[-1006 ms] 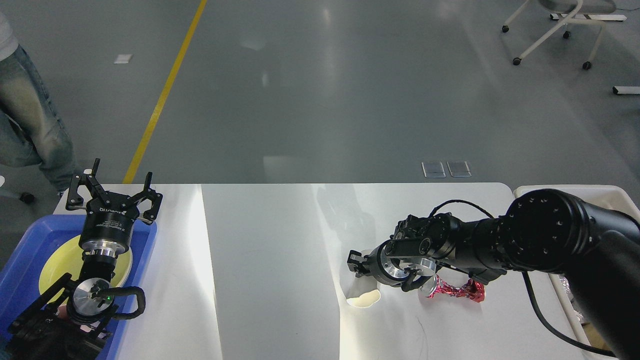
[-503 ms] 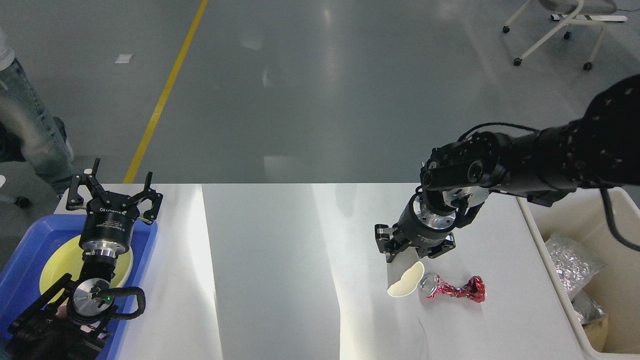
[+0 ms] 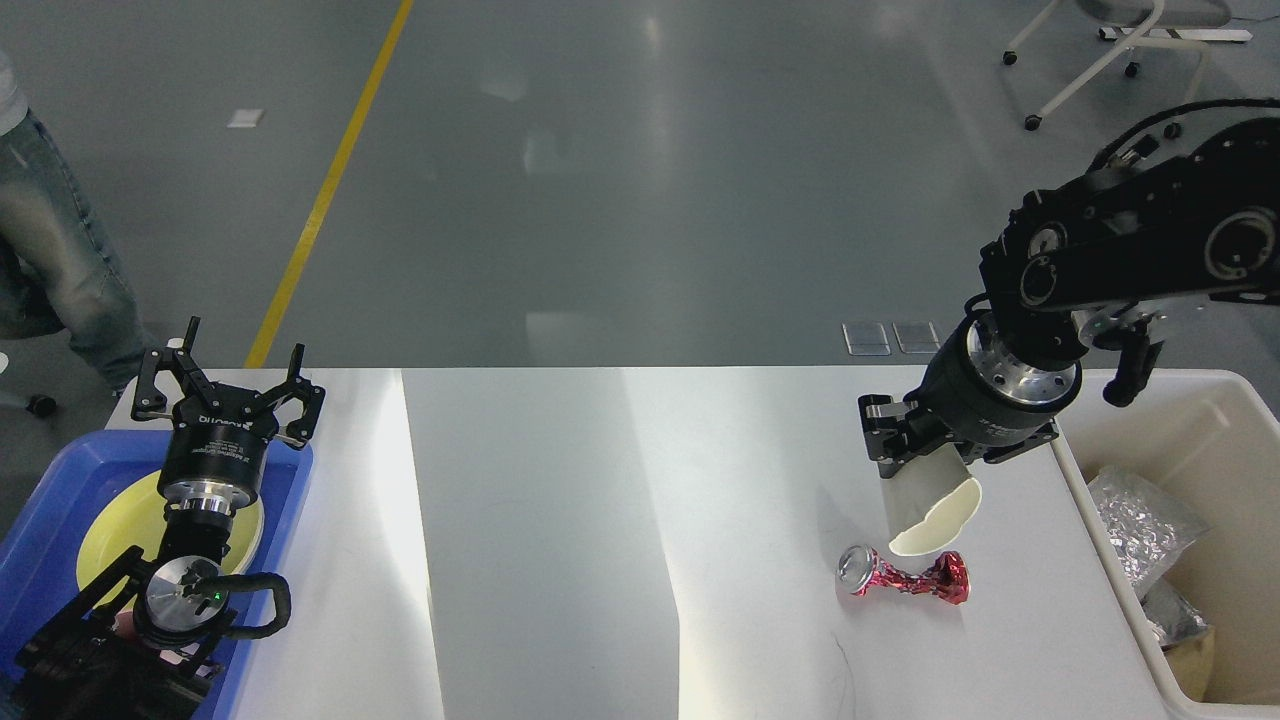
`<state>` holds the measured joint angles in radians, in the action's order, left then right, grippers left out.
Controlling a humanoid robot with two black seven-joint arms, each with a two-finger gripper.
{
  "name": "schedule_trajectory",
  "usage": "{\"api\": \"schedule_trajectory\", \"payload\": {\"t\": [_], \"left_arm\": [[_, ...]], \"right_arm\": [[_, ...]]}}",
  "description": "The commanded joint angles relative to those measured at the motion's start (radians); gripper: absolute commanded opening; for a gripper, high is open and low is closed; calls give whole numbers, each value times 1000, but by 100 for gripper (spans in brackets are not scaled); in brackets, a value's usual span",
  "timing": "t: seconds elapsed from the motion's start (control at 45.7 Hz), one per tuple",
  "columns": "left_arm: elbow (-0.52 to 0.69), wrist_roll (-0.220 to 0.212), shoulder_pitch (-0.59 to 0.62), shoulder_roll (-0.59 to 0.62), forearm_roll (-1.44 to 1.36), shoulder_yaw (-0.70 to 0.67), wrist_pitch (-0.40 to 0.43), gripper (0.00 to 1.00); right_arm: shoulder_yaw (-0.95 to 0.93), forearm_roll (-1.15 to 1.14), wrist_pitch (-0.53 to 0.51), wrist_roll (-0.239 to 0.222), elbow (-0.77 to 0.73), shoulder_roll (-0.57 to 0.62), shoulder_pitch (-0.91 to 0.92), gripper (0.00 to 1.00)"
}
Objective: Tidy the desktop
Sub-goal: 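Carry the paper scrap over the white bin, then release the paper scrap into the bin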
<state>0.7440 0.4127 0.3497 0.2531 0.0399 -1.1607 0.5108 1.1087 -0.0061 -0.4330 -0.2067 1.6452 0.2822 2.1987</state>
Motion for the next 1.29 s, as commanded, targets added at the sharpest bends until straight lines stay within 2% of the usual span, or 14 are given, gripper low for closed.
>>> {"api": "schedule_trajectory", "payload": {"t": [0.0, 0.24, 0.394, 0.634, 0.831, 1.028, 1.137, 1.268], "left_arm": [[0, 0, 0, 0, 0, -1, 0, 97], [0, 0, 0, 0, 0, 1, 0, 97], [0, 0, 0, 0, 0, 1, 0, 97], [0, 1, -2, 0, 0, 1, 0, 97], [0, 1, -2, 0, 0, 1, 0, 97], [0, 1, -2, 0, 0, 1, 0, 97], [0, 1, -2, 0, 0, 1, 0, 97], [0, 1, -2, 0, 0, -1, 0, 97]], "right_arm": [[45, 28, 36, 1, 4, 3, 3, 0], [175, 58, 31, 13, -34, 51, -10, 0], [221, 34, 23, 17, -122, 205, -77, 0], [191, -52, 25, 16, -461, 437, -361, 0], [7, -9, 128, 15, -723, 538, -693, 0], [-274, -12, 286, 15, -1017, 464, -1146, 0], [-378, -12, 350, 16, -1220, 342, -1361, 0], [-451, -9, 450, 17, -1424, 192, -1536, 0]]}}
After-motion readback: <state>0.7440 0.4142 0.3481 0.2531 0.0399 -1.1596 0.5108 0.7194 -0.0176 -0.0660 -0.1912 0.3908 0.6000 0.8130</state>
